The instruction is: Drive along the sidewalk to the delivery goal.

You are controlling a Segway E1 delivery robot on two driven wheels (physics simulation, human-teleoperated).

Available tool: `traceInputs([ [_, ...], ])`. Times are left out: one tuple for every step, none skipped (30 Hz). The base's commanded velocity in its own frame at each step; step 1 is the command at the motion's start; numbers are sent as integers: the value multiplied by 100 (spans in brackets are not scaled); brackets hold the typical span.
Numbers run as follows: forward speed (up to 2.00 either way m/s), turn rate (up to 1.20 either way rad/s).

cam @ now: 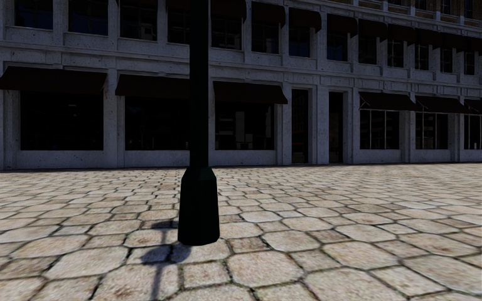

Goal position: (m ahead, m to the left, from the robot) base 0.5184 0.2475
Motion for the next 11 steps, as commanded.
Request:
traceInputs([
  [0,0],
  [0,0],
  [0,0],
  [0,0],
  [0,0],
  [0,0],
  [0,0],
  [0,0],
  [0,0],
  [0,0],
  [0,0],
])
